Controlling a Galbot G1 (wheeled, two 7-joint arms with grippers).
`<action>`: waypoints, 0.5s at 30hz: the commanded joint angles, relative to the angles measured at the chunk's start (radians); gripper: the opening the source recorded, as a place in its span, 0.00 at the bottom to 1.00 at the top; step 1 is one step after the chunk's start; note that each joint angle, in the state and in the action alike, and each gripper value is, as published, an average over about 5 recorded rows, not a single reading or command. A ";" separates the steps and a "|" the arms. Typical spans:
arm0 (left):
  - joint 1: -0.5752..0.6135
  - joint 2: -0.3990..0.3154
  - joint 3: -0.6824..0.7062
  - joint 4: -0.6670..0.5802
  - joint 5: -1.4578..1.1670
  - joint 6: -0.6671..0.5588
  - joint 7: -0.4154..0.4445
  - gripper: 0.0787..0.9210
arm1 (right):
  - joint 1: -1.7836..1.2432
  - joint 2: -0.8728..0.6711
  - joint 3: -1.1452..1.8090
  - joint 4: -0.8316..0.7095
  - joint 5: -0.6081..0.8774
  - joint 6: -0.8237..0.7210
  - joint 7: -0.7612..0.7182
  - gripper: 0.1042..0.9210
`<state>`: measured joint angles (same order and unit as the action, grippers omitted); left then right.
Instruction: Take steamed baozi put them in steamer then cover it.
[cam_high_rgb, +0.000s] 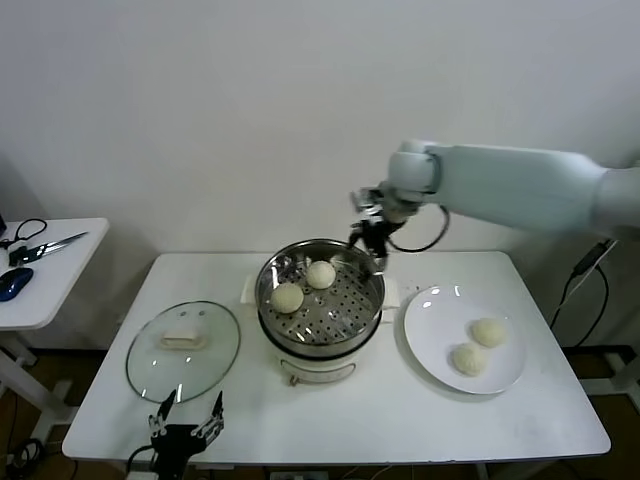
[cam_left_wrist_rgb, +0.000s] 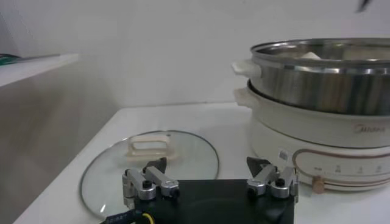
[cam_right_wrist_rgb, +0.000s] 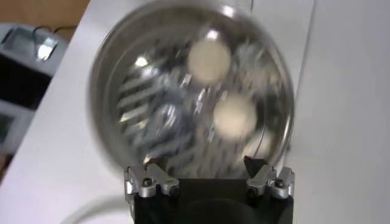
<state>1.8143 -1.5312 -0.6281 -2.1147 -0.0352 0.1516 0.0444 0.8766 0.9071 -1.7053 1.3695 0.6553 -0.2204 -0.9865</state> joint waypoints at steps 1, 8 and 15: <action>0.000 0.001 0.000 0.001 0.000 -0.001 0.000 0.88 | -0.036 -0.405 -0.107 0.173 -0.188 0.022 -0.026 0.88; -0.002 -0.002 0.000 -0.003 0.000 0.004 0.002 0.88 | -0.306 -0.450 0.089 0.089 -0.302 -0.008 0.021 0.88; 0.004 -0.005 -0.002 -0.003 0.000 0.001 0.003 0.88 | -0.482 -0.427 0.224 0.033 -0.351 -0.039 0.064 0.88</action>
<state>1.8185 -1.5384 -0.6295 -2.1177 -0.0345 0.1526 0.0464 0.6269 0.5764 -1.6217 1.4254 0.4184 -0.2394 -0.9574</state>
